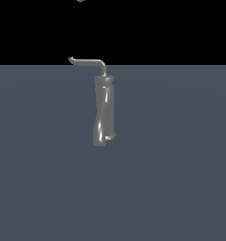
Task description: Turn on the faucet by rotating a designated handle.
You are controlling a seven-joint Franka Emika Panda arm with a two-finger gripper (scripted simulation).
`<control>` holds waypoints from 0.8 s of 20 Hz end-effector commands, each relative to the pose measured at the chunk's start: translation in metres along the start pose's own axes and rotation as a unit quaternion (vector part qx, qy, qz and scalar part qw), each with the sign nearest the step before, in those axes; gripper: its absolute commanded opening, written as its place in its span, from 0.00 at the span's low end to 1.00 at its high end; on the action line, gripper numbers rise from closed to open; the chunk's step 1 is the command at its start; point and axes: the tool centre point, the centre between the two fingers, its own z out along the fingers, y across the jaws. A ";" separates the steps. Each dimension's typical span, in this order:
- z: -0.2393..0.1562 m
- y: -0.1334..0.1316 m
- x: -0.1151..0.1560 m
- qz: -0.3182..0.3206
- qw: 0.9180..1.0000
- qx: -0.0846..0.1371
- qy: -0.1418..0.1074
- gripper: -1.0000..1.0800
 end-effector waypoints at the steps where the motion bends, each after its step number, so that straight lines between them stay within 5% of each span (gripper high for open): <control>1: 0.010 -0.012 0.006 0.033 0.999 -0.002 0.001 0.00; 8: 0.041 -0.042 0.022 0.124 0.992 -0.009 0.009 0.00; 16: 0.078 -0.075 0.038 0.224 0.974 -0.016 0.027 0.00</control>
